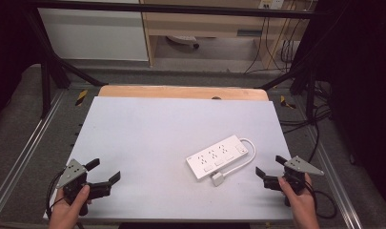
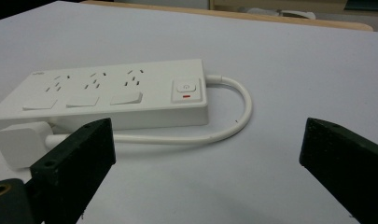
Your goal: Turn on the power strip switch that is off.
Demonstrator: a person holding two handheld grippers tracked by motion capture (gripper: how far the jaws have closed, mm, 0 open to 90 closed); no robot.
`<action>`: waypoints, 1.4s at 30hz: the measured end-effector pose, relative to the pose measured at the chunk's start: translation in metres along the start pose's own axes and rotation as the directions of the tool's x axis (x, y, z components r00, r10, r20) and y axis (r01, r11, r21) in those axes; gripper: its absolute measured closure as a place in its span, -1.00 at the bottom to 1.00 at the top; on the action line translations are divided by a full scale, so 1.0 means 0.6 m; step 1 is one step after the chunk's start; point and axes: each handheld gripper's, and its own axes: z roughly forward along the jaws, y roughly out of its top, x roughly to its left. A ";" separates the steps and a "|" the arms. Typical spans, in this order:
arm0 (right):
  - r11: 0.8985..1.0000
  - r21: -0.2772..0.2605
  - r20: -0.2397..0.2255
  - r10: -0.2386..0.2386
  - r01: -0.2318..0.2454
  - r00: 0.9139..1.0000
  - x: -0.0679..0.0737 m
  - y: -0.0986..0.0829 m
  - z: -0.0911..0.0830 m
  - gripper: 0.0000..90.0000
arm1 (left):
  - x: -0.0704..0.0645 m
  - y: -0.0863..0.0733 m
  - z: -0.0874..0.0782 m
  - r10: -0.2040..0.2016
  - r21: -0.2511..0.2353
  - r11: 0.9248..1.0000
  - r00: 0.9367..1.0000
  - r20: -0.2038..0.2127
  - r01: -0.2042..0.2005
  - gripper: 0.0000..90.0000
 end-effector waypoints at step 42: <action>1.000 -0.026 -0.039 0.008 -0.009 0.999 0.035 0.080 -0.018 -0.95 | 0.007 -0.006 0.007 -0.049 0.035 0.998 0.998 -0.044 0.051 -0.88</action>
